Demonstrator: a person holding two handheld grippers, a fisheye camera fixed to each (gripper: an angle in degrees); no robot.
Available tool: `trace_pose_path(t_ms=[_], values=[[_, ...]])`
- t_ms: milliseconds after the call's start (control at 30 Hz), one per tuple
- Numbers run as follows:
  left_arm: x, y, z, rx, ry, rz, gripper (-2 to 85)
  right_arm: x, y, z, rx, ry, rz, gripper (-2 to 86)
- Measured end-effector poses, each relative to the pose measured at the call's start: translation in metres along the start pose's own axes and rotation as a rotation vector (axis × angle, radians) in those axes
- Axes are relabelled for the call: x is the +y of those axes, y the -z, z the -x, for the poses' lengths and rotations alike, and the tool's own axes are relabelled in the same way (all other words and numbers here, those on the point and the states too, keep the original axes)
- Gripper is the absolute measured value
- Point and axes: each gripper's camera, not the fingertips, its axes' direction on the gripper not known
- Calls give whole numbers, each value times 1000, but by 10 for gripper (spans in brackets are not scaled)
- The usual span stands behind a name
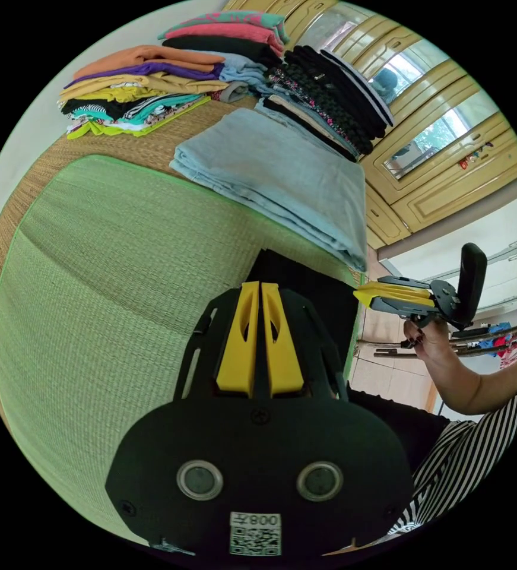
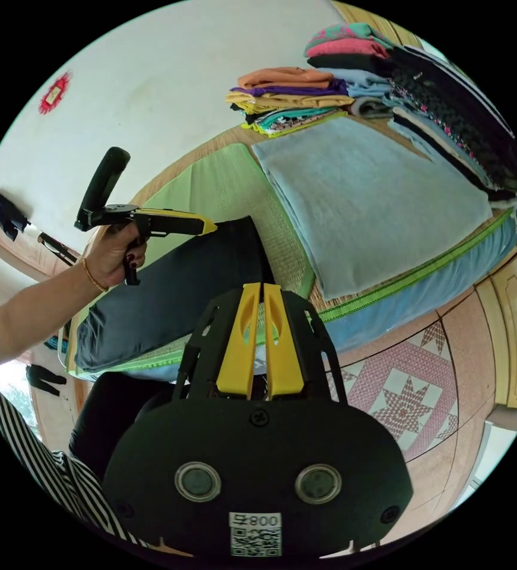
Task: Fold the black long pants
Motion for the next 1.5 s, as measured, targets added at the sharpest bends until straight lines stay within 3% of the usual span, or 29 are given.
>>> trace_pose_path(t_ms=[200,400,533,600,700,900,1033,1200,1267,1333,1400,1500], values=[[29,-18,30,-12,10,-15,6,-31,21,-15,-88,-64,2,5],[73,-16,66,55,72,-176,3,-63,60,-10,-44,-94,-62,2],[96,-55,91,29,90,-43,2,-103,65,18,-29,19,-30,1],[109,-64,105,35,105,-67,1,-119,54,27,40,46,42,0],[134,-67,126,85,166,-112,1,-145,76,36,3,51,0,0],[215,-77,152,43,159,-141,1,-225,96,70,-27,154,-14,0],[276,-101,187,119,274,-110,1,-281,66,88,102,203,162,0],[348,-94,210,121,305,-186,1,-316,91,104,141,217,129,1],[390,-102,227,64,361,-174,1,-331,102,115,104,219,125,1],[420,-124,249,121,436,-66,2,-343,110,131,38,235,118,1],[451,-130,267,248,496,-168,2,-355,116,159,-61,290,119,1],[495,-126,283,209,554,-264,5,-374,117,222,-205,449,172,2]])
